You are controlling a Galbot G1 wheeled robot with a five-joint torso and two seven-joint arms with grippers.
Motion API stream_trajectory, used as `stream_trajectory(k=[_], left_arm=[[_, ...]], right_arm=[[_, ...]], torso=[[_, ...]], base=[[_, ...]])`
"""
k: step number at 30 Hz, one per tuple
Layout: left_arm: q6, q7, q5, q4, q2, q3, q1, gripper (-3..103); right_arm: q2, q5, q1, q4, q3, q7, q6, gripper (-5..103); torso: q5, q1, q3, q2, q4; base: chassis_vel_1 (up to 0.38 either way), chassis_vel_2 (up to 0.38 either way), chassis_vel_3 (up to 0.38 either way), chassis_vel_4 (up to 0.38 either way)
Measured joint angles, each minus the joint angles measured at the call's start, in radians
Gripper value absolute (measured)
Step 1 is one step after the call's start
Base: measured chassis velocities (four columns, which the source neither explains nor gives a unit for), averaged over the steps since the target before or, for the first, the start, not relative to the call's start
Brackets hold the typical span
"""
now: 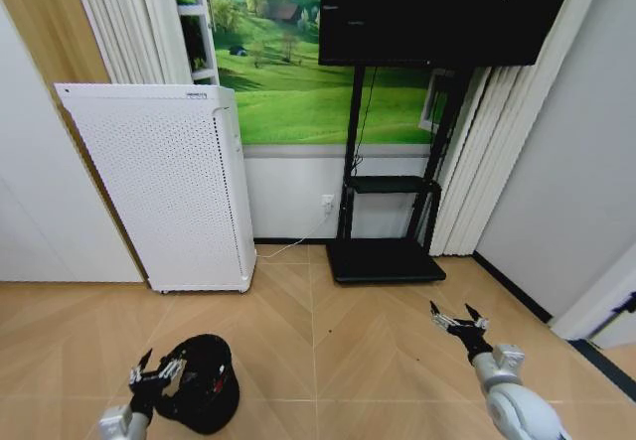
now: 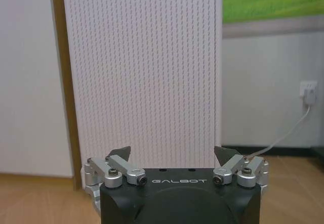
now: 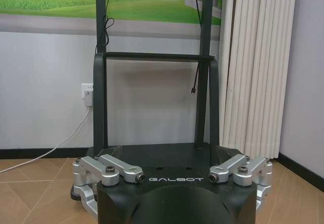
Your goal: Pick up the trash bin and place the garbage on the floor into it.
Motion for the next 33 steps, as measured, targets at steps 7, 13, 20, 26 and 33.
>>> stream_trajectory(k=[7,13,20,26,33], left_arm=[[0.056,0.000,-0.046,-0.042,0.040,0.029,-0.096,100],[0.039,0.019,-0.052,0.007,0.056,0.070,-0.164,100],[0.034,0.021,-0.042,0.039,0.056,0.099,-0.197,100],[0.036,0.019,-0.040,0.039,0.055,0.100,-0.197,100],[0.036,0.018,-0.040,0.039,0.055,0.100,-0.195,100]], right_arm=[[0.000,0.000,0.000,0.000,0.000,0.000,0.000,100],[0.000,0.000,0.000,0.000,0.000,0.000,0.000,100],[0.000,0.000,0.000,0.000,0.000,0.000,0.000,100],[0.000,0.000,0.000,0.000,0.000,0.000,0.000,100],[0.000,0.000,0.000,0.000,0.000,0.000,0.000,100]], torso=[[-0.0001,0.000,0.000,0.000,0.0000],[-0.0002,0.000,0.000,0.000,0.0002],[0.0000,0.000,0.000,0.000,0.0001],[-0.0001,0.000,0.000,0.000,0.0002],[-0.0001,0.000,0.000,0.000,0.0001]], base=[[0.000,0.000,0.000,0.000],[0.000,0.000,0.000,0.000],[0.000,0.000,0.000,0.000],[0.000,0.000,0.000,0.000],[0.000,0.000,0.000,0.000]])
